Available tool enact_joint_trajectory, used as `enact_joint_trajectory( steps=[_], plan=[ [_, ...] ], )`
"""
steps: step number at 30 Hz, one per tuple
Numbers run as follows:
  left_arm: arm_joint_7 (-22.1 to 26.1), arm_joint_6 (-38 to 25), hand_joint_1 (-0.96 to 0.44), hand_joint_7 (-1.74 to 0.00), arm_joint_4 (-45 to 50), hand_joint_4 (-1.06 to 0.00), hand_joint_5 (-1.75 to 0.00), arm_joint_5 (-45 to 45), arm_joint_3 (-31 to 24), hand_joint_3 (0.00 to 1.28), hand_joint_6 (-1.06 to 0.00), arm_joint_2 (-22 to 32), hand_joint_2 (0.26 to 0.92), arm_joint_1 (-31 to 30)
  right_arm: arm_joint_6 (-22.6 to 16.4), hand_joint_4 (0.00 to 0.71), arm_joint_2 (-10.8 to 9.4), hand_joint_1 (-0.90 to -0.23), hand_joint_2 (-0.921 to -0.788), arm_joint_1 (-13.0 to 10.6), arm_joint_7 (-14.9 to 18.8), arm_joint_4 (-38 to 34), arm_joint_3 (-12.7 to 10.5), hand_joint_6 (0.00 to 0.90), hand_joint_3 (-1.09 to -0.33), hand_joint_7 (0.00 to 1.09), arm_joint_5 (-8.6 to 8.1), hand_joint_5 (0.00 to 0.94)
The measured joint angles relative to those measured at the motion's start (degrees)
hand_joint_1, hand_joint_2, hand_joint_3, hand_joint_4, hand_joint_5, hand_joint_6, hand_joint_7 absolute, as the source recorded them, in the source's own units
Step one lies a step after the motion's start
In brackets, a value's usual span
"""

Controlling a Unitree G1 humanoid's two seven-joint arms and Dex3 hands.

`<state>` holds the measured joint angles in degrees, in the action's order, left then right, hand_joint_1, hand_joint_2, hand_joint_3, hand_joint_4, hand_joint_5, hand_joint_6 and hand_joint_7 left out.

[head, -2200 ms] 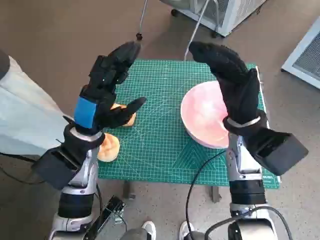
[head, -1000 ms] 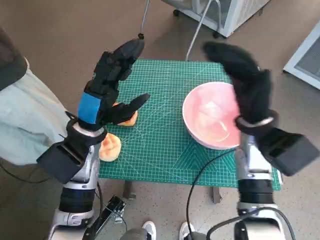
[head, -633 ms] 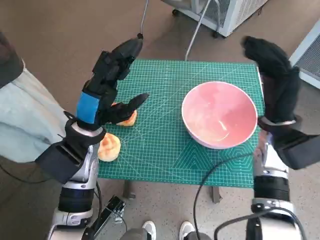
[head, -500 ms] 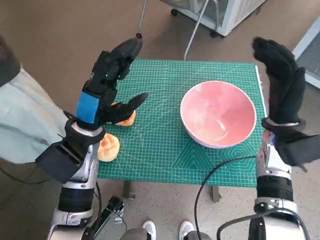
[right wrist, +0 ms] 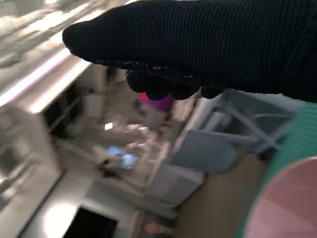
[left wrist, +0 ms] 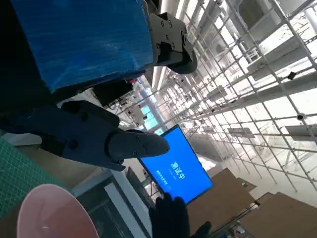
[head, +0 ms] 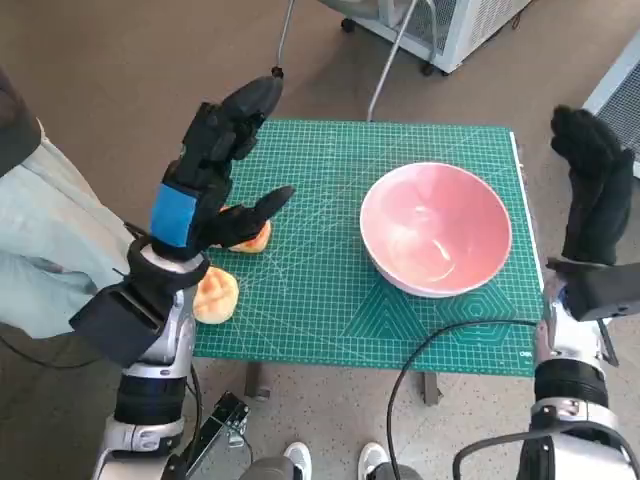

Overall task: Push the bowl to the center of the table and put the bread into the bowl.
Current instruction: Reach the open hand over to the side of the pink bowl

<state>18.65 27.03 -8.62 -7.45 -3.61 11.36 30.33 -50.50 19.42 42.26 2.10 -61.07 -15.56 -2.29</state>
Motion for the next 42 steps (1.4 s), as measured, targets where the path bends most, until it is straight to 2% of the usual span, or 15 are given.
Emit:
enact_joint_trajectory(
  steps=[8, 26, 34, 42],
  plan=[
    [0.01, -0.01, -0.41, -0.51, 0.0, -0.31, 0.0, -0.06, -0.28, 0.29, -0.13, 0.14, 0.921, -0.01, 3.36, 0.161, -0.61, -0.537, -0.921, 0.0, -0.3, -5.66, -0.51, -0.001, -0.914, 0.54, -0.76, 0.015],
    [0.55, -0.91, -0.42, -0.46, 1.11, -0.31, 0.0, -0.36, -1.18, 0.28, -0.15, 1.83, 0.921, -0.64, 11.93, 0.198, -6.12, -0.549, -0.921, 0.47, 0.19, -10.73, -1.41, 0.034, -0.881, 0.56, -2.73, 0.022],
    [0.73, -0.98, -0.43, -0.42, 1.24, -0.31, 0.0, -0.51, -1.35, 0.29, -0.17, 1.96, 0.921, -1.46, 13.06, 0.206, -6.78, -0.564, -0.921, 1.09, 0.56, -11.07, -1.69, 0.047, -0.883, 0.55, -3.17, 0.021],
    [1.08, -1.02, -0.45, -0.37, 2.45, -0.31, 0.0, -0.93, -1.82, 0.29, -0.19, 2.62, 0.921, -3.1, 17.08, 0.199, -10.31, -0.564, -0.921, 4.04, 1.84, -11.79, -2.72, 0.052, -0.928, 0.52, -4.98, 0.011]
  ],
)
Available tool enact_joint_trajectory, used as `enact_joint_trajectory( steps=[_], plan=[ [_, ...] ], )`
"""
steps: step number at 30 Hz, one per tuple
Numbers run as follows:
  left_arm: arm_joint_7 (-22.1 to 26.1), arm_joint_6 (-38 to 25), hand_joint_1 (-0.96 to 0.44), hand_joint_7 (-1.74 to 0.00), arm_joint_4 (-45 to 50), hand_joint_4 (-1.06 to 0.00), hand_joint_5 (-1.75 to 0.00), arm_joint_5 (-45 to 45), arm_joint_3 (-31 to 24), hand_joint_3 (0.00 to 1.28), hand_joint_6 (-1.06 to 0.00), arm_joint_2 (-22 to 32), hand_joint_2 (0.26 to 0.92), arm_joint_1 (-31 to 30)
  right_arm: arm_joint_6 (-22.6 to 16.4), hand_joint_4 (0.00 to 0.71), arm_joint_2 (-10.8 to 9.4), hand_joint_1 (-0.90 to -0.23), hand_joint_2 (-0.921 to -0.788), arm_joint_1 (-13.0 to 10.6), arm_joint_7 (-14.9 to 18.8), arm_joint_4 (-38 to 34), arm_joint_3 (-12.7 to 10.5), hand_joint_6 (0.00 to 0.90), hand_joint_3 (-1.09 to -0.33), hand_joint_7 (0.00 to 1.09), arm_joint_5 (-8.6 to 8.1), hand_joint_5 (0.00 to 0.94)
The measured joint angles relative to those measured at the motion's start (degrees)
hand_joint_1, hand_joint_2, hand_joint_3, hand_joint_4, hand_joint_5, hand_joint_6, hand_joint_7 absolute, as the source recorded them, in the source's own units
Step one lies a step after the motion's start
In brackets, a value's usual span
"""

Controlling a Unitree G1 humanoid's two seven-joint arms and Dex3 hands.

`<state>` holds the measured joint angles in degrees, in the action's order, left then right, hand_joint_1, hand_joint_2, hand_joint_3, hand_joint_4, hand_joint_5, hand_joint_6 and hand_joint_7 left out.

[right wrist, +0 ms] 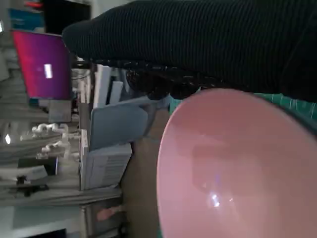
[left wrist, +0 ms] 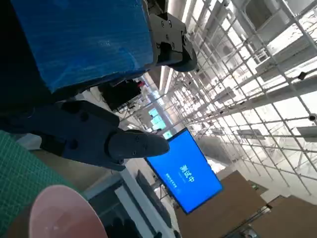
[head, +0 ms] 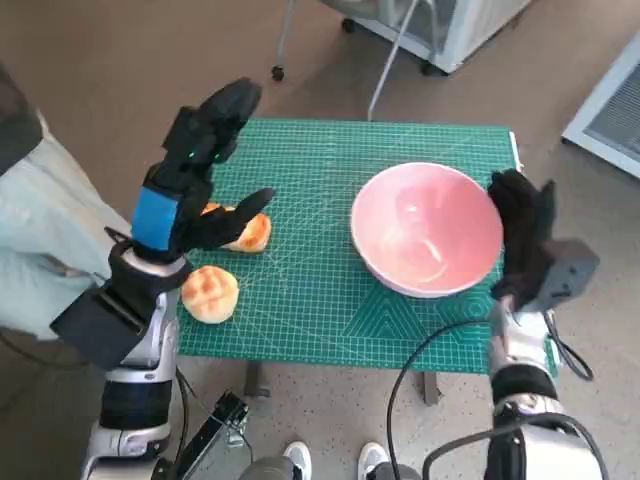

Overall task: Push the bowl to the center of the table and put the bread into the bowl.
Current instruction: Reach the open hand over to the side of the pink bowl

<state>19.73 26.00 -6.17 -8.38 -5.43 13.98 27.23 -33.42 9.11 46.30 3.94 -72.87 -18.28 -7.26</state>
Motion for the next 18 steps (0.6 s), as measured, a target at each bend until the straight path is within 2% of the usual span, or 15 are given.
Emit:
enact_joint_trajectory(
  steps=[8, 18],
  plan=[
    [0.09, -0.29, -0.45, -0.3, 1.04, -0.31, 0.0, -0.59, -0.44, 0.29, -0.23, 0.94, 0.921, -1.31, 1.83, 0.196, -3.0, -0.566, -0.921, 2.15, 2.21, -0.37, -1.68, 0.042, -0.946, 0.51, -2.09, 0.007],
    [-0.1, -0.44, -0.43, -0.27, 2.4, -0.31, 0.0, -0.58, -0.94, 0.29, -0.24, 1.43, 0.921, -2.88, 3.07, 0.212, -5.71, -0.547, -0.921, 5.09, 2.55, -1.04, -3.74, 0.07, -0.954, 0.54, -4.0, 0.013]
  ],
)
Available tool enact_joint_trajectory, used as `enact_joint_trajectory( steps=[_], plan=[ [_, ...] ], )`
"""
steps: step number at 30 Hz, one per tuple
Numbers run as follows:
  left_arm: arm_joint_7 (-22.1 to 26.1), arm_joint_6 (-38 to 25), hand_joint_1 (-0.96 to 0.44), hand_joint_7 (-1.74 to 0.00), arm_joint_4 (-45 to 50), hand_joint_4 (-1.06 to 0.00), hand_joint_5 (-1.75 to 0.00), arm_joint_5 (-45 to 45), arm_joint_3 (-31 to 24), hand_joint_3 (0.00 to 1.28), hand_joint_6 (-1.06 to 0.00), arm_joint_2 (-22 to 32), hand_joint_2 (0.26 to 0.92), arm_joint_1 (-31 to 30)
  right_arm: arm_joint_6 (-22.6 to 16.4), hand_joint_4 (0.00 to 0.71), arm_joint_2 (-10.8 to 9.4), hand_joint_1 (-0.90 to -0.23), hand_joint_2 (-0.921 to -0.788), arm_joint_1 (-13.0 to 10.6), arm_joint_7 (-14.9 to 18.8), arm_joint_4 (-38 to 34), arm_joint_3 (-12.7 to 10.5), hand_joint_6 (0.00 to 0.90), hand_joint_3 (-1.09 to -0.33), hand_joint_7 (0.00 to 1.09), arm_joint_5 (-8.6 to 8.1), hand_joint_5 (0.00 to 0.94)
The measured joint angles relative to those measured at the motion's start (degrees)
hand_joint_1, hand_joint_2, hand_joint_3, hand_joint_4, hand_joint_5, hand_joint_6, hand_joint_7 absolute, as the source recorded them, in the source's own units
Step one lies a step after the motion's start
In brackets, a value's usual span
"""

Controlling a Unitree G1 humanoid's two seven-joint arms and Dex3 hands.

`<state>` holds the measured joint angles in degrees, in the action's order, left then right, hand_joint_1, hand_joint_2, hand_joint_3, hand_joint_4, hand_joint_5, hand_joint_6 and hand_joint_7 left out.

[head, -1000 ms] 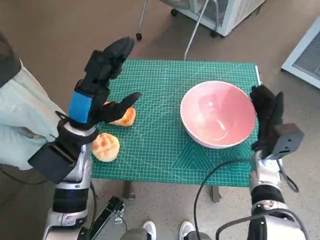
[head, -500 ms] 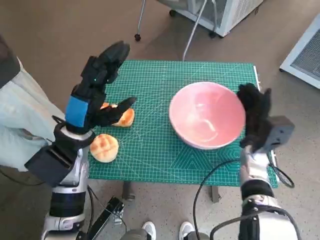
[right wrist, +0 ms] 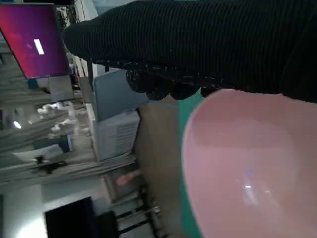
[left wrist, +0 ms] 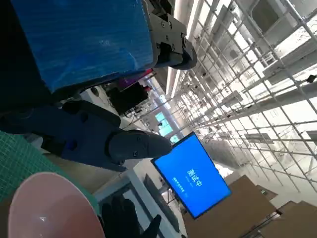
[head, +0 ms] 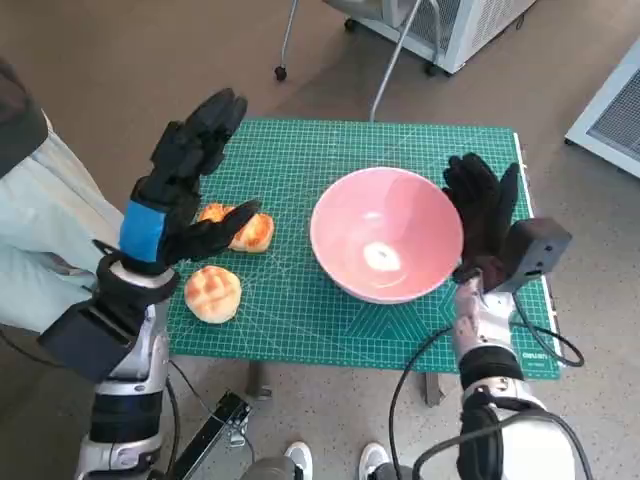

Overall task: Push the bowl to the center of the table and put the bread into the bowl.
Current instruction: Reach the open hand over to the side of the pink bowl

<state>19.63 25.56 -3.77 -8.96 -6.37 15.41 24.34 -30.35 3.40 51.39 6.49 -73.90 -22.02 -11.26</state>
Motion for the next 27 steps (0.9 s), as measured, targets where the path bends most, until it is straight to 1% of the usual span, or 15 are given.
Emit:
enact_joint_trajectory(
  steps=[2, 7, 10, 14, 17, 20, 25, 27],
  plan=[
    [-0.09, 0.0, -0.43, -0.25, 0.29, -0.31, 0.0, 0.03, -0.03, 0.29, -0.25, 0.0, 0.921, -0.22, 0.32, 0.218, -0.82, -0.552, -0.921, 0.76, 0.0, -0.15, -0.33, 0.075, -0.947, 0.55, -0.24, 0.015],
    [-0.31, 0.01, -0.43, -0.21, 0.66, -0.32, 0.0, 0.2, -0.09, 0.3, -0.28, 0.0, 0.921, -0.76, 1.37, 0.228, -2.4, -0.597, -0.921, 2.45, -0.02, -0.5, -0.84, 0.092, -0.89, 0.59, -0.36, 0.015],
    [-0.47, 0.01, -0.44, -0.2, 0.96, -0.32, 0.0, 0.36, -0.14, 0.3, -0.28, 0.02, 0.921, -1.27, 2.37, 0.238, -2.86, -0.614, -0.921, 3.46, -0.13, -0.74, -1.29, 0.099, -0.868, 0.6, -0.35, 0.018],
    [-0.59, 0.02, -0.44, -0.18, 1.3, -0.32, 0.0, 0.45, -0.42, 0.3, -0.29, 0.15, 0.921, -1.95, 3.45, 0.247, -3.01, -0.616, -0.921, 4.51, -0.66, -0.87, -1.28, 0.104, -0.858, 0.6, -0.07, 0.02],
    [-0.72, 0.02, -0.44, -0.18, 1.67, -0.32, 0.0, 0.46, -0.66, 0.3, -0.29, 0.33, 0.921, -2.52, 4.09, 0.248, -2.91, -0.614, -0.921, 5.08, -1.23, -0.93, -0.67, 0.107, -0.86, 0.59, 0.67, 0.02],
    [-0.77, 0.13, -0.45, -0.14, 1.93, -0.31, 0.0, 0.46, -0.95, 0.3, -0.31, 0.51, 0.921, -3.0, 4.18, 0.253, -2.5, -0.612, -0.921, 5.44, -1.8, -1.02, 0.34, 0.115, -0.865, 0.59, 2.19, 0.02],
    [-0.75, 0.47, -0.45, -0.12, 1.85, -0.3, 0.0, 0.46, -1.59, 0.3, -0.32, 1.3, 0.921, -3.62, 3.61, 0.259, -0.82, -0.648, -0.921, 6.03, -2.69, -0.92, 2.56, 0.123, -0.856, 0.59, 4.77, 0.02],
    [-0.74, 0.73, -0.45, -0.11, 1.64, -0.3, 0.0, 0.46, -1.87, 0.3, -0.32, 1.88, 0.921, -3.77, 2.72, 0.259, -0.16, -0.654, -0.921, 6.22, -2.82, -0.7, 3.34, 0.124, -0.853, 0.59, 5.32, 0.019]
  ],
)
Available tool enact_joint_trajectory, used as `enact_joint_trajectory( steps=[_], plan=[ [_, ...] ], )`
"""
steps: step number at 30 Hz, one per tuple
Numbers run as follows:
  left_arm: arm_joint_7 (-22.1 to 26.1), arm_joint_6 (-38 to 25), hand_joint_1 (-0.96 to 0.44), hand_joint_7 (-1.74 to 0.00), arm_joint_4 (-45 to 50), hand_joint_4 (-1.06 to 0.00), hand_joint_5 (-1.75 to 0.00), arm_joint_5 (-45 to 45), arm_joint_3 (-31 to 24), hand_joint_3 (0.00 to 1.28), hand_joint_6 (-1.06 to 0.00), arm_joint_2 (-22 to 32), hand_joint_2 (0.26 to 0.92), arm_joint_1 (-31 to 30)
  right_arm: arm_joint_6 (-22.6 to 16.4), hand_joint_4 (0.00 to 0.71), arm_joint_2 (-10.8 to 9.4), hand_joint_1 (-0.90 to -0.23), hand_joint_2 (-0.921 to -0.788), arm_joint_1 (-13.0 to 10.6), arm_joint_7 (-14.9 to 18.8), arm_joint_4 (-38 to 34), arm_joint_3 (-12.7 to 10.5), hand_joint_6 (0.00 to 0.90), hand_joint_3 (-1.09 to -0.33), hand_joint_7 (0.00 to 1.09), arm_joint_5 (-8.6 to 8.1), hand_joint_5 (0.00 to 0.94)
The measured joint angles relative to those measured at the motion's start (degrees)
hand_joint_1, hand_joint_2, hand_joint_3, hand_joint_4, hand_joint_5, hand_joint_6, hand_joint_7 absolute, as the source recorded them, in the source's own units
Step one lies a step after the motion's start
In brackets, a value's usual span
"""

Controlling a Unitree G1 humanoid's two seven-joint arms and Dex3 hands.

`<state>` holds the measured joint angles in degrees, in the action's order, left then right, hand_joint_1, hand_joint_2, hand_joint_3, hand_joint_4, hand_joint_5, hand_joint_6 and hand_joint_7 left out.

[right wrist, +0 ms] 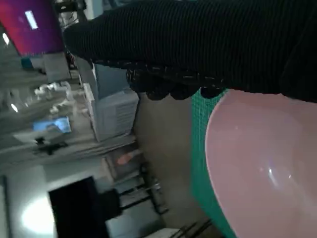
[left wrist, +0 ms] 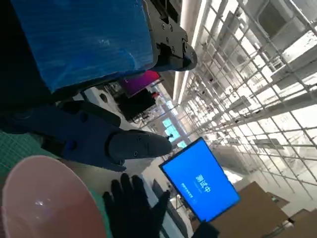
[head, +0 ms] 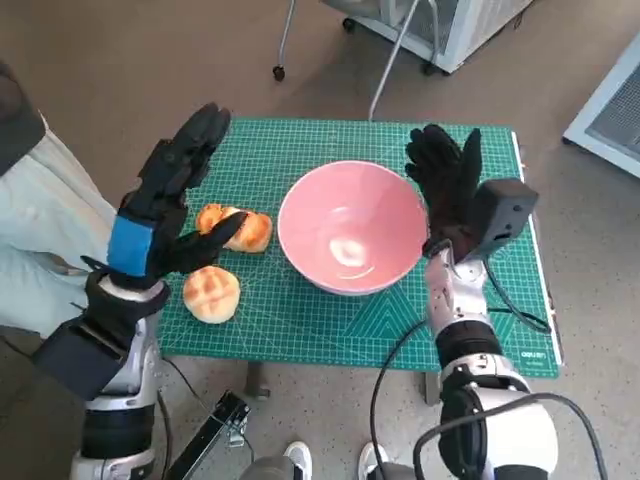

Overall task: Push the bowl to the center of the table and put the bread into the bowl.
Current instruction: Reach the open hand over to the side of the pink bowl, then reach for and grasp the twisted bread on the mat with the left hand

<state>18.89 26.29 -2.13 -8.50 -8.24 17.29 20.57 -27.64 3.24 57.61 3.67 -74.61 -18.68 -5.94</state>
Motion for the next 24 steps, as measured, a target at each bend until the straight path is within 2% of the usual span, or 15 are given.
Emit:
enact_joint_trajectory(
  steps=[4, 7, 10, 13, 15, 17, 21, 24],
  plan=[
    [0.02, 0.54, -0.47, -0.1, -1.01, -0.29, 0.0, 0.22, -0.88, 0.3, -0.32, 1.21, 0.921, -0.08, -3.89, 0.259, 1.41, -0.652, -0.921, 0.13, -0.04, 1.19, 2.29, 0.117, -0.85, 0.59, 2.23, 0.017],
    [0.09, 0.75, -0.48, -0.1, -1.89, -0.29, 0.0, 1.47, -1.43, 0.3, -0.32, 2.95, 0.921, -0.07, -8.27, 0.258, 2.36, -0.644, -0.921, 0.18, 0.81, 2.94, 4.4, 0.106, -0.85, 0.58, 4.06, 0.015],
    [0.33, 0.82, -0.49, -0.09, -2.66, -0.28, 0.0, 3.35, -1.74, 0.3, -0.32, 5.42, 0.921, 0.14, -12.33, 0.257, 3.43, -0.649, -0.921, 0.21, 2.74, 5.09, 6.17, 0.06, -0.858, 0.63, 5.06, 0.011],
    [1.0, 0.84, -0.49, -0.08, -3.81, -0.28, 0.0, 6.39, -1.81, 0.3, -0.31, 9.05, 0.921, 0.78, -16.41, 0.258, 4.26, -0.648, -0.921, 0.2, 5.98, 7.76, 7.59, 0.029, -0.868, 0.68, 5.15, 0.008],
    [1.75, 0.85, -0.49, -0.07, -4.58, -0.26, 0.0, 8.34, -1.81, 0.27, -0.3, 11.77, 0.921, 1.38, -18.56, 0.257, 4.64, -0.652, -0.921, 0.12, 8.69, 9.93, 8.23, 0.011, -0.872, 0.72, 4.63, 0.007],
    [2.94, 0.83, -0.49, -0.06, -5.78, -0.24, 0.0, 10.23, -1.79, 0.24, -0.29, 15.28, 0.921, 2.51, -20.55, 0.256, 4.82, -0.656, -0.921, -0.08, 12.6, 13.02, 8.92, 0.005, -0.872, 0.73, 3.22, 0.006],
    [5.32, 0.77, -0.49, -0.04, -8.15, -0.21, 0.0, 12.85, -1.31, 0.17, -0.28, 20.71, 0.921, 5.16, -21.76, 0.252, 4.7, -0.676, -0.921, -1.39, 19.65, 20.11, 10.23, 0.0, -0.862, 0.77, -1.09, 0.003],
    [6.79, 0.59, -0.48, -0.03, -9.78, -0.19, 0.0, 14.93, -0.31, 0.11, -0.27, 23.85, 0.921, 7.38, -21.84, 0.254, 4.42, -0.697, -0.921, -2.83, 23.27, 25.33, 11.12, -0.001, -0.855, 0.78, -3.67, 0.005]
  ],
)
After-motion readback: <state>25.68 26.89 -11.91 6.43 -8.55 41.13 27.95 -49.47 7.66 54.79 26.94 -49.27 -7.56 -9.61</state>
